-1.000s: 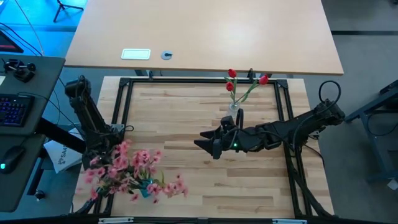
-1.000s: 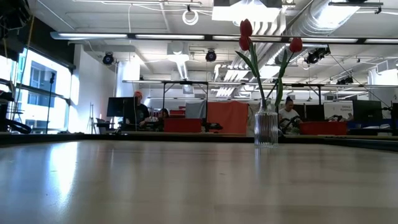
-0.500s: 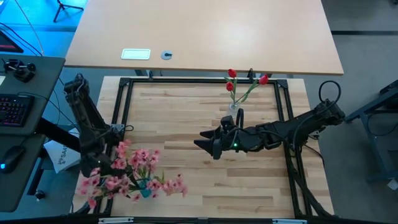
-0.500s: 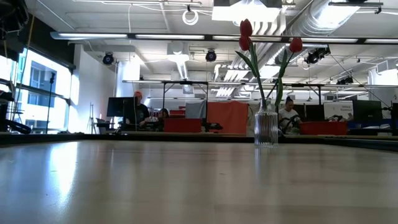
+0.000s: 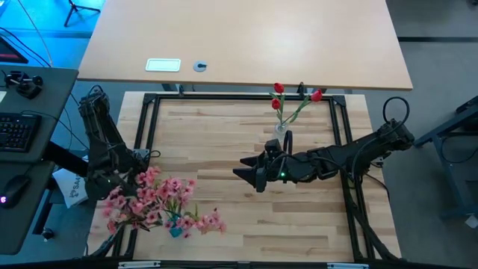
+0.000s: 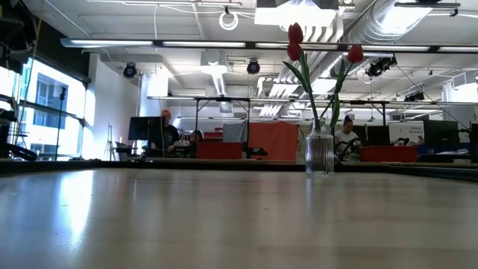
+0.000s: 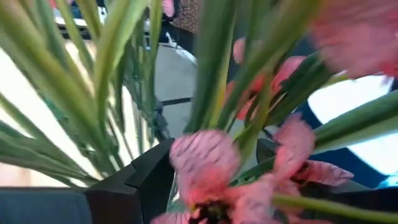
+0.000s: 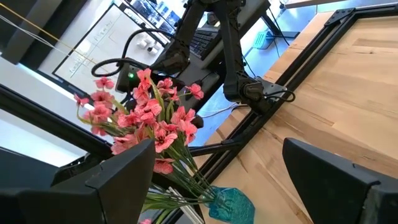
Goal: Sort flowers into vase by color
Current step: Put the pink flower into the blue vase
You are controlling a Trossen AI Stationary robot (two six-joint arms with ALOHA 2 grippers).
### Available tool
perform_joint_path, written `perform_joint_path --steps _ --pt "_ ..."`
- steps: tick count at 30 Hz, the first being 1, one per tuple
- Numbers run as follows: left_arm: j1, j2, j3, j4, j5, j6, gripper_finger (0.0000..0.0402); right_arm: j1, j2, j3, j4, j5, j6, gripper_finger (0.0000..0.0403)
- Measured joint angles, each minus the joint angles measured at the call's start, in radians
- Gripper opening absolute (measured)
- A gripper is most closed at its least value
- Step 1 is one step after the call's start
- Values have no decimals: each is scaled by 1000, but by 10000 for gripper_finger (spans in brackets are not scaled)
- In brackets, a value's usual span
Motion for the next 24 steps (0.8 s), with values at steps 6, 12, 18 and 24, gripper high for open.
perform_joint_path --steps 6,12,18,24 --pt "0 22 -1 -81 -38 26 212 0 0 0 0 -1 7 348" --pt "0 82 -1 -88 -42 18 212 1 60 1 13 -101 62 348" --pt "0 113 1 -115 39 34 212 16 111 1 19 -155 105 348" --pt "0 113 41 -278 66 32 212 30 119 1 34 -154 117 348"
